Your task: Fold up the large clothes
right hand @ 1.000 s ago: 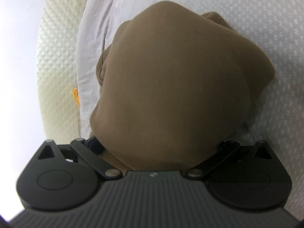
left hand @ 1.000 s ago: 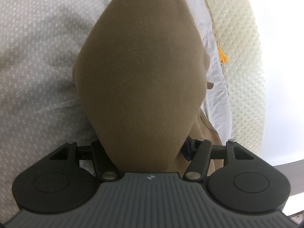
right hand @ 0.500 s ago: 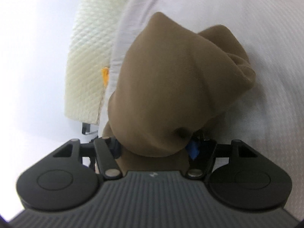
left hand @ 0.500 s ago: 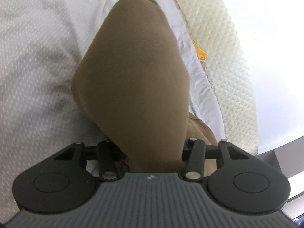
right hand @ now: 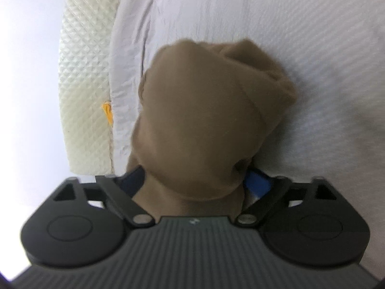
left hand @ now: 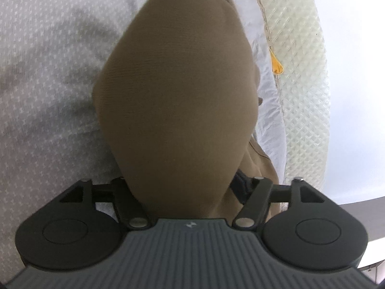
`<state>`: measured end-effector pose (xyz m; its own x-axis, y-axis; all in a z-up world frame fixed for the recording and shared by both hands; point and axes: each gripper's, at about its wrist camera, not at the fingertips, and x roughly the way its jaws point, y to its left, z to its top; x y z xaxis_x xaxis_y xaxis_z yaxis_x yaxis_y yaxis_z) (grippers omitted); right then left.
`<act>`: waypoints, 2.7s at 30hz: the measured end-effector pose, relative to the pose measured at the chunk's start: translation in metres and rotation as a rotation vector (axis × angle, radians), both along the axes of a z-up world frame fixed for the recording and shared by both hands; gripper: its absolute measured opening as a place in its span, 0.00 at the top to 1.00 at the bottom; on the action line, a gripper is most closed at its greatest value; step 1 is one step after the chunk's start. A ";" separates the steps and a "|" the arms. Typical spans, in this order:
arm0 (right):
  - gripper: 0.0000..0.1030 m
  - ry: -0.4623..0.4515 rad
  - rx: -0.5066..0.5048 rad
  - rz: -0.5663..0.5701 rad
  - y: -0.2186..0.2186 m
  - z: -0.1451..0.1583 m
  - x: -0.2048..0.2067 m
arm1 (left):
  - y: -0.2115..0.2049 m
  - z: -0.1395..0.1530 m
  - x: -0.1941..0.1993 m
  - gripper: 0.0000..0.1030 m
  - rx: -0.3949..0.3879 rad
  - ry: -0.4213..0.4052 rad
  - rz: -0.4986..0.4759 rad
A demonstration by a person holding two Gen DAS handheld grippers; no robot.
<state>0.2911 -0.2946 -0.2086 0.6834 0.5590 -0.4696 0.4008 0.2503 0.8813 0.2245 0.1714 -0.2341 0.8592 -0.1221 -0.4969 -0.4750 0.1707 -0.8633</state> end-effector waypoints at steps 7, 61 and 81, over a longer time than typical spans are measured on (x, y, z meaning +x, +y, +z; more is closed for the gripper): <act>0.07 -0.030 -0.075 -0.037 -0.020 0.007 -0.011 | 0.000 -0.004 0.000 0.15 -0.028 -0.026 0.010; 0.42 -0.768 -0.054 0.147 -0.052 0.129 0.105 | -0.019 0.161 0.068 0.70 0.486 -0.308 -0.136; 0.42 -0.820 -0.206 -0.028 -0.192 0.123 0.309 | -0.126 0.156 0.439 0.70 0.419 -0.348 -0.361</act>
